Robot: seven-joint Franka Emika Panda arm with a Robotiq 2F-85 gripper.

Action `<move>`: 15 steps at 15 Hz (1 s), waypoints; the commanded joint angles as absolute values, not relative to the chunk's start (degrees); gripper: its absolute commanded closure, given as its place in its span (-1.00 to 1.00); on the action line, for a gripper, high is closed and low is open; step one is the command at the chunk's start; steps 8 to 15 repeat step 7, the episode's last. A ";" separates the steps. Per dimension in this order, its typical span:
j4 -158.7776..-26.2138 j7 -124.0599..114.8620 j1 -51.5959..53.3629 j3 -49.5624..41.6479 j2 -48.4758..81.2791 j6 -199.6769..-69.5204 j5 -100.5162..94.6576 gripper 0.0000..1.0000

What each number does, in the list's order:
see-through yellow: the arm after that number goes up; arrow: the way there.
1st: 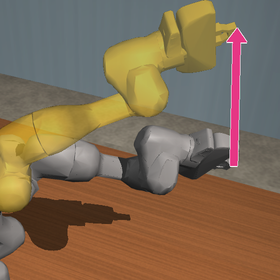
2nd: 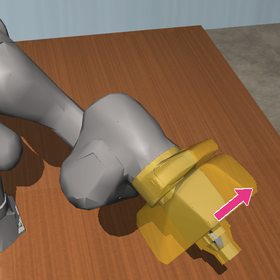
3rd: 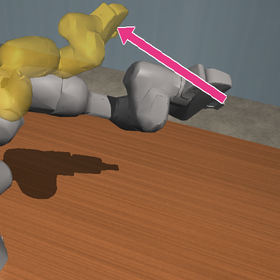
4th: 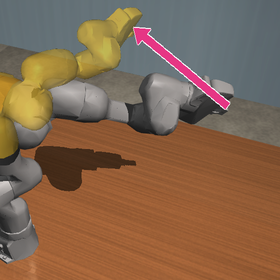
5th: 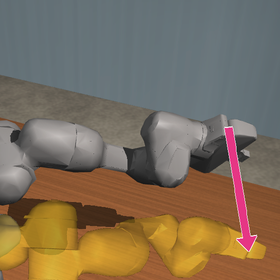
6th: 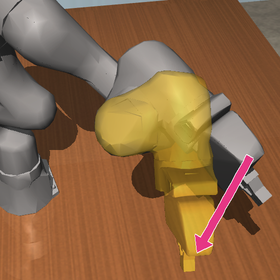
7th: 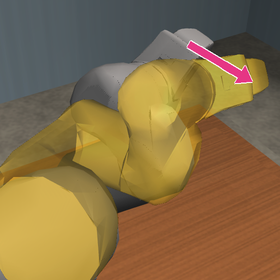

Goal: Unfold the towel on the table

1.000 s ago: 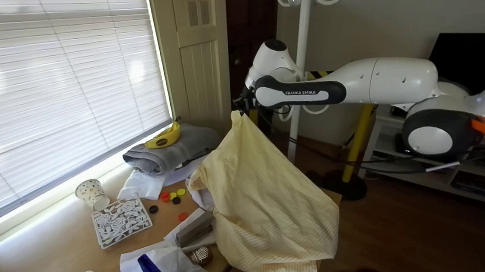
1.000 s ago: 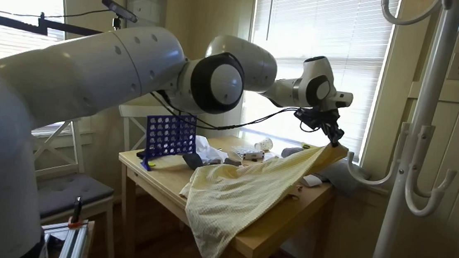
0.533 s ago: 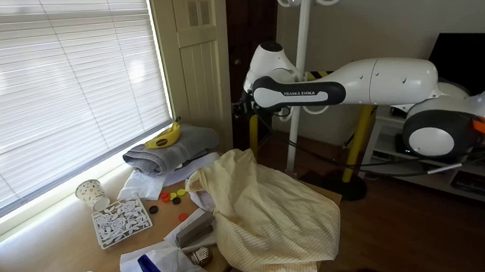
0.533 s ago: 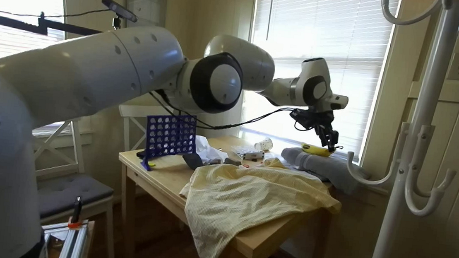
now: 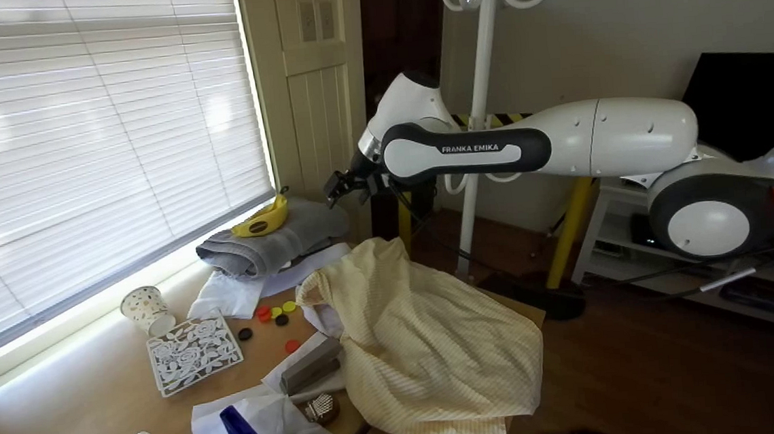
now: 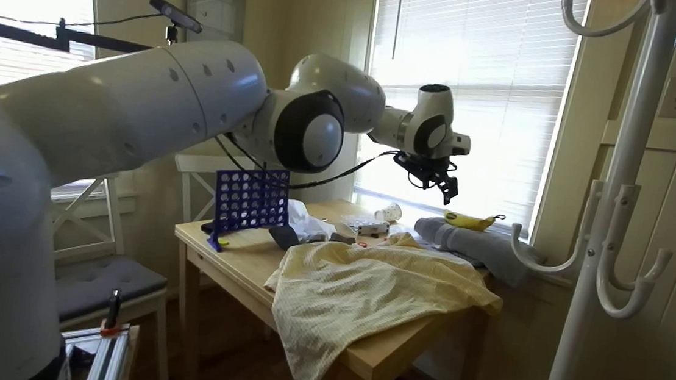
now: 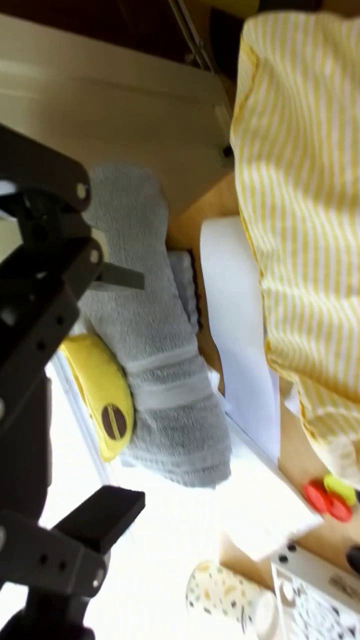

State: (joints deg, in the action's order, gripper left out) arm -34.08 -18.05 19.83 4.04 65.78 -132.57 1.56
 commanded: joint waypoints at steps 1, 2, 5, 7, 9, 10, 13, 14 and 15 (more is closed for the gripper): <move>-34.08 -16.71 19.92 5.88 65.79 -132.05 2.04 -1.00; -34.10 -16.41 20.16 6.46 65.78 -131.90 1.99 -1.00; -34.13 -16.45 20.07 6.01 65.78 -131.92 1.99 -1.00; -34.13 -16.45 19.85 5.98 65.78 -131.92 1.99 -1.00; -34.13 -16.45 19.85 5.98 65.78 -131.92 1.99 -1.00; -34.13 -16.45 19.85 5.98 65.78 -131.92 1.99 -1.00; -34.13 -16.45 19.85 5.98 65.78 -131.92 1.99 -1.00; -34.13 -16.45 19.85 5.98 65.78 -131.92 1.99 -1.00; -34.13 -16.45 19.85 5.98 65.78 -131.92 1.99 -1.00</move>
